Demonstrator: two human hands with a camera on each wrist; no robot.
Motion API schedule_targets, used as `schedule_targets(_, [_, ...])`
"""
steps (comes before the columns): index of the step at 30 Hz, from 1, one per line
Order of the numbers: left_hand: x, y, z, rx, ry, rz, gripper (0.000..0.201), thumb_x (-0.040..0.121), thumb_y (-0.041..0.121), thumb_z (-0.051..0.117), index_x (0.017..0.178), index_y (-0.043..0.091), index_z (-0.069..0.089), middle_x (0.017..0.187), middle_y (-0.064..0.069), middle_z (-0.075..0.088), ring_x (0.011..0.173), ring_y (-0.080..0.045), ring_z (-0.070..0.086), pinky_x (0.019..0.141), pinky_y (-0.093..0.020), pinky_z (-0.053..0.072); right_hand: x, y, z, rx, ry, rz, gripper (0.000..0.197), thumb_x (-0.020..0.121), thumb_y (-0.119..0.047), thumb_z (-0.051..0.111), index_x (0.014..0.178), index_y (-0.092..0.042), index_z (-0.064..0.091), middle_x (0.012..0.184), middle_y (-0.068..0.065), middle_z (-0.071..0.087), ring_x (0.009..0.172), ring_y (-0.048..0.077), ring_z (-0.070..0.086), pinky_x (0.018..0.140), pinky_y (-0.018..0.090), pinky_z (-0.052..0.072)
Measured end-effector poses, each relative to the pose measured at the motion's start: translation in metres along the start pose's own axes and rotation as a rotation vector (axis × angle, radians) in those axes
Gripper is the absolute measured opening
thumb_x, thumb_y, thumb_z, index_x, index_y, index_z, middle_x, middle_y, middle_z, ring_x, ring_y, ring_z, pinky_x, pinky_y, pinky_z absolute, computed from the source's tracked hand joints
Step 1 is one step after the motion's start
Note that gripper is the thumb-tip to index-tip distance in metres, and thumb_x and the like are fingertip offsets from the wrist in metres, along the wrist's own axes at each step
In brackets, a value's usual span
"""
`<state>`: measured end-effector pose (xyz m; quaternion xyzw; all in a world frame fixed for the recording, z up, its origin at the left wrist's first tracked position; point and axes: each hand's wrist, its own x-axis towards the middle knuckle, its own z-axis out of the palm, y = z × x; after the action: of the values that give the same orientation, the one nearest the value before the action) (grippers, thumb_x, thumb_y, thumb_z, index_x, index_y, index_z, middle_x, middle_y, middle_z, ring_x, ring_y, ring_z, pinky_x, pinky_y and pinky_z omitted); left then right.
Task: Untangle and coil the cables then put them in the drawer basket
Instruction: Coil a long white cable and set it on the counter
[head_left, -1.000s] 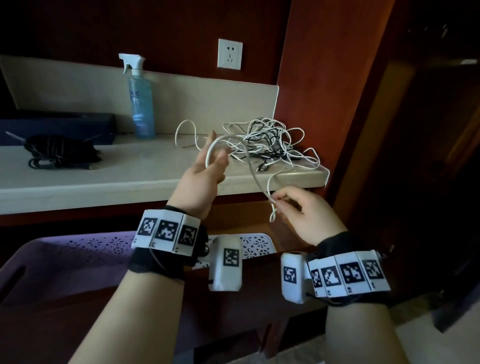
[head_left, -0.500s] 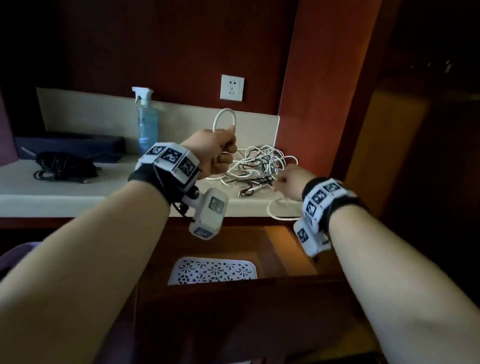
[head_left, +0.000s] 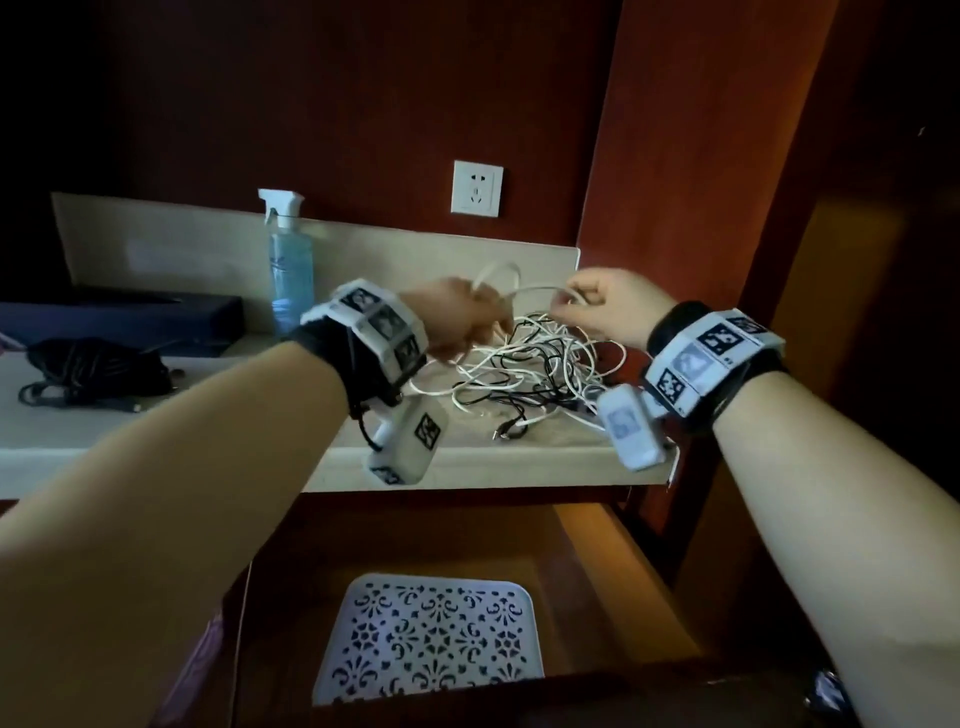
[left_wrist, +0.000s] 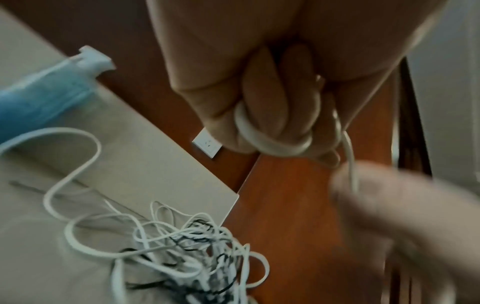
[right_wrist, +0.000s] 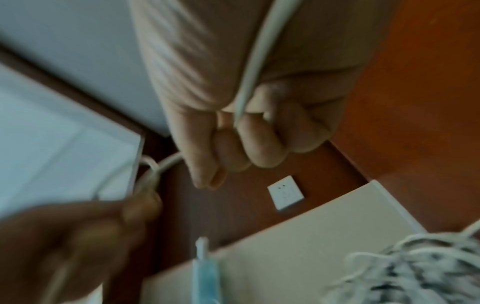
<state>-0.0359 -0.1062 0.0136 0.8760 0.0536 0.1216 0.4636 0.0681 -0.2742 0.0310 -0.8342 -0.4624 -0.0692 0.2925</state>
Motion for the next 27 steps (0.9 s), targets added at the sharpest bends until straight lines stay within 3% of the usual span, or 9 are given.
schedule_targets(3, [0.012, 0.004, -0.018, -0.383, 0.08, 0.081, 0.031, 0.102, 0.023, 0.038, 0.074, 0.014, 0.049, 0.041, 0.01, 0.032, 0.031, -0.002, 0.02, 0.034, -0.012, 0.016, 0.003, 0.031, 0.01, -0.262, -0.209, 0.145, 0.013, 0.089, -0.026, 0.059, 0.096, -0.015, 0.063, 0.087, -0.003, 0.061, 0.08, 0.013, 0.054, 0.066, 0.023, 0.039])
schedule_targets(7, [0.022, -0.003, -0.028, -0.528, 0.093, 0.098, 0.032, 0.103, 0.022, 0.034, 0.073, 0.015, 0.044, 0.041, 0.009, 0.028, 0.03, -0.002, 0.015, 0.037, -0.014, 0.008, 0.013, 0.059, 0.036, -0.538, -0.459, 0.376, 0.042, 0.098, -0.039, 0.037, 0.109, -0.011, 0.066, 0.102, 0.005, 0.063, 0.096, 0.021, 0.059, 0.078, 0.022, 0.041])
schedule_targets(9, [0.028, -0.011, -0.035, -0.613, 0.13, 0.096, 0.032, 0.103, 0.023, 0.033, 0.073, 0.016, 0.043, 0.041, 0.009, 0.028, 0.03, -0.002, 0.015, 0.038, -0.016, 0.007, 0.02, 0.073, 0.045, -0.479, -0.458, 0.501, 0.056, 0.101, -0.042, 0.025, 0.104, -0.004, 0.066, 0.081, 0.005, 0.061, 0.069, 0.017, 0.056, 0.06, 0.018, 0.042])
schedule_targets(11, [0.031, -0.02, -0.043, -0.628, 0.172, 0.067, 0.033, 0.103, 0.025, 0.033, 0.073, 0.016, 0.042, 0.043, 0.007, 0.031, 0.029, -0.002, 0.017, 0.036, -0.014, 0.008, 0.024, 0.078, 0.044, -0.17, -0.302, 0.641, 0.062, 0.101, -0.043, 0.023, 0.089, 0.0, 0.065, 0.066, 0.009, 0.056, 0.053, 0.019, 0.049, 0.047, 0.02, 0.039])
schedule_targets(15, [0.04, -0.042, -0.043, -0.518, 0.279, -0.022, 0.027, 0.1, 0.021, 0.041, 0.075, 0.015, 0.046, 0.076, -0.002, 0.053, 0.03, -0.002, 0.026, 0.033, -0.01, 0.017, 0.062, 0.043, 0.012, 0.097, 0.128, 0.396, 0.042, 0.101, -0.034, 0.034, 0.1, 0.0, 0.06, 0.097, 0.015, 0.068, 0.083, 0.029, 0.064, 0.062, 0.026, 0.047])
schedule_targets(17, [0.044, -0.047, -0.038, -0.492, 0.29, -0.027, 0.02, 0.098, 0.018, 0.047, 0.078, 0.015, 0.051, 0.085, -0.002, 0.056, 0.031, -0.002, 0.029, 0.035, -0.012, 0.019, 0.078, -0.002, -0.004, 0.678, 0.267, 0.17, 0.048, 0.101, -0.037, 0.03, 0.082, -0.003, 0.057, 0.071, 0.009, 0.07, 0.061, 0.019, 0.065, 0.055, 0.023, 0.05])
schedule_targets(20, [0.047, -0.041, -0.028, -0.47, 0.295, 0.062, 0.026, 0.095, 0.015, 0.053, 0.07, 0.015, 0.052, 0.063, 0.002, 0.048, 0.031, -0.004, 0.034, 0.038, -0.016, 0.022, 0.086, -0.055, -0.014, 0.894, 0.21, -0.118, 0.05, 0.101, -0.035, 0.025, 0.08, -0.003, 0.056, 0.061, 0.006, 0.065, 0.055, 0.016, 0.063, 0.055, 0.026, 0.054])
schedule_targets(22, [0.048, -0.031, -0.02, -0.48, 0.304, 0.13, 0.027, 0.094, 0.012, 0.053, 0.067, 0.013, 0.052, 0.051, 0.002, 0.044, 0.033, -0.007, 0.037, 0.037, -0.015, 0.026, 0.086, -0.065, -0.014, 0.808, 0.094, -0.115, 0.052, 0.101, -0.038, 0.024, 0.081, -0.003, 0.057, 0.06, 0.007, 0.063, 0.055, 0.017, 0.063, 0.056, 0.028, 0.055])
schedule_targets(27, [0.055, -0.031, -0.023, -0.462, 0.375, 0.073, 0.023, 0.094, 0.019, 0.055, 0.071, 0.016, 0.053, 0.068, -0.004, 0.051, 0.045, -0.013, 0.042, 0.037, -0.017, 0.029, 0.074, -0.05, -0.015, 0.702, 0.005, -0.036, 0.053, 0.099, -0.044, 0.026, 0.085, -0.002, 0.057, 0.068, 0.012, 0.065, 0.058, 0.02, 0.063, 0.057, 0.029, 0.055])
